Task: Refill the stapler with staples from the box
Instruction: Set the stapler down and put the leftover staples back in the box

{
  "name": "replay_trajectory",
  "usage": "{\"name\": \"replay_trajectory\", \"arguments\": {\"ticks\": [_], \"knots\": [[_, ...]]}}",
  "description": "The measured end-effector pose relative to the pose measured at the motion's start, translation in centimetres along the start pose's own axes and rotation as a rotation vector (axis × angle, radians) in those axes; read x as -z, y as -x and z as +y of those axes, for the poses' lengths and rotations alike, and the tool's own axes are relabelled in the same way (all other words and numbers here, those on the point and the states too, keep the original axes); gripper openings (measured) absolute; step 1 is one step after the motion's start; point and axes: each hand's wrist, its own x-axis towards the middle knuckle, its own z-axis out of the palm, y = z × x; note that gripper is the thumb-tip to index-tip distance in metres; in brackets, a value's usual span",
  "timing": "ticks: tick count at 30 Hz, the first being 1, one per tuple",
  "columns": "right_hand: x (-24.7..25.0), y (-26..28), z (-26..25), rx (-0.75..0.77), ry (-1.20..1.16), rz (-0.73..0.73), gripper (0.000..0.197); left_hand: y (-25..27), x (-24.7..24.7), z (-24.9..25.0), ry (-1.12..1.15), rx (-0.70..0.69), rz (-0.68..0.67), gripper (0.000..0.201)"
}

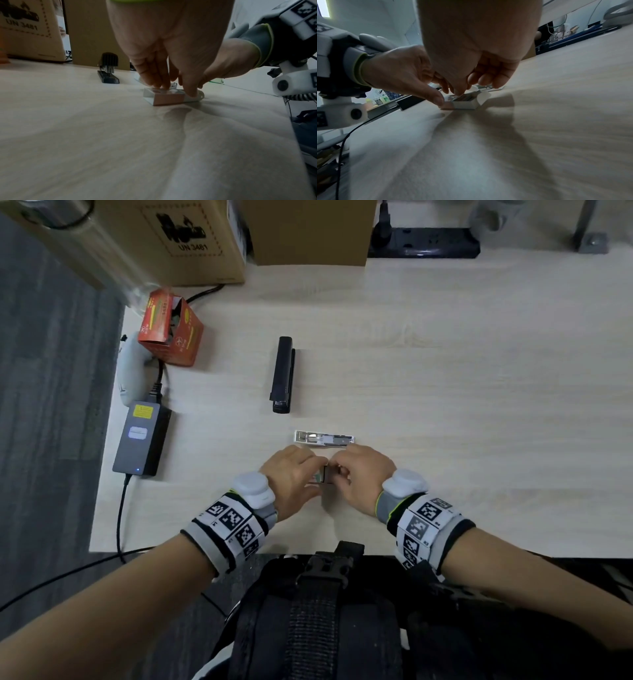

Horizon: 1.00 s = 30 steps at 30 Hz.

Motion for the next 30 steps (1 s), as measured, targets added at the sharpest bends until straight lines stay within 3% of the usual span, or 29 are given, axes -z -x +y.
{"name": "replay_trajectory", "arguments": {"ticks": [6,10,19,23,26,30], "knots": [[-0.1,-0.5,-0.3,-0.011,0.050,-0.040,0.015,-0.6,-0.2,1.1,0.100,0.155,0.078,0.051],[-0.3,-0.5,-0.4,-0.024,0.074,-0.047,0.014,-0.8,-0.3,1.2,0.154,0.273,0.047,0.055],[0.8,-0.6,-0.8,-0.164,-0.096,-0.076,0.004,-0.7,-1.0,0.6,0.147,0.221,0.084,0.055],[2.4,-0.8,-0.3,-0.251,-0.234,-0.059,0.016,-0.5,-0.7,0.3,0.173,0.181,0.115,0.055],[3.7,-1.1,0.1,-0.288,-0.404,0.046,0.021,-1.2,0.5,0.8,0.376,0.233,0.167,0.047],[4.5,-1.5,-0.1,-0.344,-0.691,0.125,0.019,-3.2,2.4,1.6,0.789,0.420,0.160,0.026]]}}
